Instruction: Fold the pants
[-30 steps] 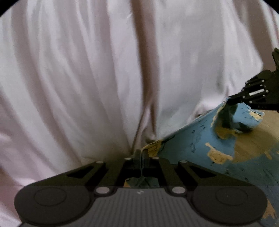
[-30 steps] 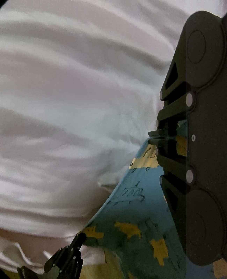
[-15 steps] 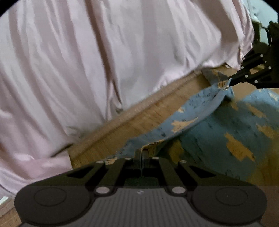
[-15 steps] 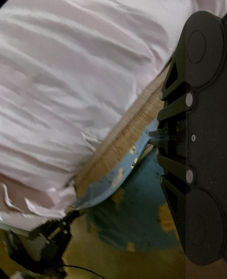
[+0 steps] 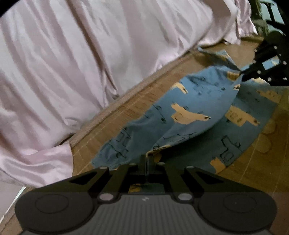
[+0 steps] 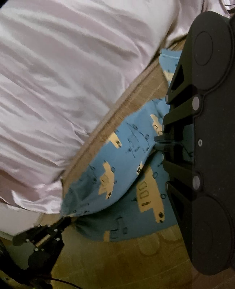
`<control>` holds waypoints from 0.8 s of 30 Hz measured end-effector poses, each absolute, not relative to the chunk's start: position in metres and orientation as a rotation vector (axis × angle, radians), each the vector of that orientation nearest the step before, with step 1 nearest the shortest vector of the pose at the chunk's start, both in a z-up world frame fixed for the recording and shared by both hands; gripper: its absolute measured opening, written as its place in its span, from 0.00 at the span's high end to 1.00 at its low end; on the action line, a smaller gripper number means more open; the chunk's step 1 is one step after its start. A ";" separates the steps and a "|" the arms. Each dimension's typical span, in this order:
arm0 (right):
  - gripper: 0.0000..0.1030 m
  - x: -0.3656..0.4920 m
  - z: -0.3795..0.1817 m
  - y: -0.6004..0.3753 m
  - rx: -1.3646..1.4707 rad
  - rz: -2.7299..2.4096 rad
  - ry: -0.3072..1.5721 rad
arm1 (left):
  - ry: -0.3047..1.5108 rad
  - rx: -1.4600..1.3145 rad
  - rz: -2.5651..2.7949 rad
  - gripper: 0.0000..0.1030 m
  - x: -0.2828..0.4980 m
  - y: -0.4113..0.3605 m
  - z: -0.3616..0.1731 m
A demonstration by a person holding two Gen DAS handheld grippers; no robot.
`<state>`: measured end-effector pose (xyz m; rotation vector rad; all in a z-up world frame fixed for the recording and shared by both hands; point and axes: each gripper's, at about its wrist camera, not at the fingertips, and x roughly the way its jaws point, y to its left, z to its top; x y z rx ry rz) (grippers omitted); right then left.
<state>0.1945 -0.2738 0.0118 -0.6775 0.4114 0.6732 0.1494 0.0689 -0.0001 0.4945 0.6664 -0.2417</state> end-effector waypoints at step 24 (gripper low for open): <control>1.00 0.142 -0.012 -0.279 -0.659 0.723 0.537 | 0.756 0.614 -0.363 0.99 0.129 0.072 -0.021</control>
